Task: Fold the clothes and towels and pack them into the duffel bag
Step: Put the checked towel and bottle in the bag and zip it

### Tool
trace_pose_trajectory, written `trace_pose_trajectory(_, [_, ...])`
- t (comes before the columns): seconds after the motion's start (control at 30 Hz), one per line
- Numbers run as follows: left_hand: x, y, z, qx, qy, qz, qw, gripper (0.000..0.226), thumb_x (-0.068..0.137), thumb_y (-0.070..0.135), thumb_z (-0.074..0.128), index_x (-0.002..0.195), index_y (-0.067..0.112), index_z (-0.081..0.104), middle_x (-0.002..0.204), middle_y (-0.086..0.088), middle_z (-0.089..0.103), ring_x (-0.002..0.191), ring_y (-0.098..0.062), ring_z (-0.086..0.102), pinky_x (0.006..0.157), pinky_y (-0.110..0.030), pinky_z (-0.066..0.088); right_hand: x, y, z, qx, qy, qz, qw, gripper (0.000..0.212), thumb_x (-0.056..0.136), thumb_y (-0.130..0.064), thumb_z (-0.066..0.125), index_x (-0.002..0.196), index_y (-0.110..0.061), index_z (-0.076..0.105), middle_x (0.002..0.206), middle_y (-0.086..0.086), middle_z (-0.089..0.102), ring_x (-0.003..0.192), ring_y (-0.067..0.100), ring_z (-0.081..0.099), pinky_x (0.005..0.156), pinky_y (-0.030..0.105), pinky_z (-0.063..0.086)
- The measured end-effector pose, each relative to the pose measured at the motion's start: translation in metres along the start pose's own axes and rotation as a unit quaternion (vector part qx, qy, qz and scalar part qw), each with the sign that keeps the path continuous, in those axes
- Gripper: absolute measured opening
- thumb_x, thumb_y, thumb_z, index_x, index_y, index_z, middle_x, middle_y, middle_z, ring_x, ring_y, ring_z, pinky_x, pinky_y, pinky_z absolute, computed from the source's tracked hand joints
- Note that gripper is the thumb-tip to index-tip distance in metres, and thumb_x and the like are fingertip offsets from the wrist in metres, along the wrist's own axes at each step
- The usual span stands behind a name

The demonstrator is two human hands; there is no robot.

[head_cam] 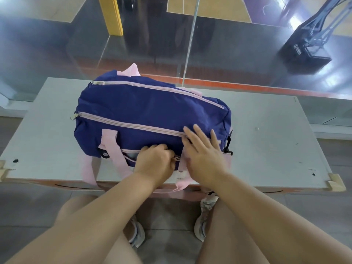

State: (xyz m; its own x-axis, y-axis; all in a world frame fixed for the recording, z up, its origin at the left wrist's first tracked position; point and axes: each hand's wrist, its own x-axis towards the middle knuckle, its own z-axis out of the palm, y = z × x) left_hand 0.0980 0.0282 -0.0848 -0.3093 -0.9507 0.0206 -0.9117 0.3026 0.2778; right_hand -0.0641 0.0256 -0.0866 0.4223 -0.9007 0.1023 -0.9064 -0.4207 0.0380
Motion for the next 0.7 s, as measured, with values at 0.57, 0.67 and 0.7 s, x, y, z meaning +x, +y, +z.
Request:
trace_pose_trajectory(0.57, [-0.034,-0.075,-0.041,0.021,0.055,-0.116,0.991,0.016,0.086,0.014,0.057,0.072,0.010,0.065,0.071,-0.006,0.063,0.059,-0.024,0.048,0.050,-0.024,0.029,-0.003,0.006,0.010,-0.011,-0.008,0.010,1.000,0.058,0.065,0.002,0.078,0.120,-0.010,0.064,0.133,0.006,0.058,0.121,0.033,0.055,0.101,0.058,0.036])
trace_pose_trajectory(0.67, [-0.040,-0.097,-0.052,0.017,0.051,-0.180,0.982,0.017,0.086,0.016,0.057,0.072,0.008,0.060,0.072,-0.009,0.060,0.063,-0.027,0.045,0.054,-0.029,0.032,-0.003,0.009,0.006,-0.022,-0.025,0.006,0.999,0.055,0.071,-0.004,0.077,0.123,-0.012,0.062,0.135,0.005,0.056,0.125,0.033,0.052,0.104,0.057,0.033])
trace_pose_trajectory(0.7, [-0.041,-0.103,-0.056,0.020,0.045,-0.203,0.978,0.015,0.086,0.016,0.057,0.075,0.008,0.061,0.073,-0.009,0.059,0.065,-0.028,0.045,0.057,-0.032,0.033,-0.003,0.008,0.001,-0.025,-0.043,0.004,0.999,0.055,0.075,-0.009,0.076,0.127,-0.013,0.059,0.139,0.004,0.052,0.129,0.032,0.048,0.106,0.056,0.030])
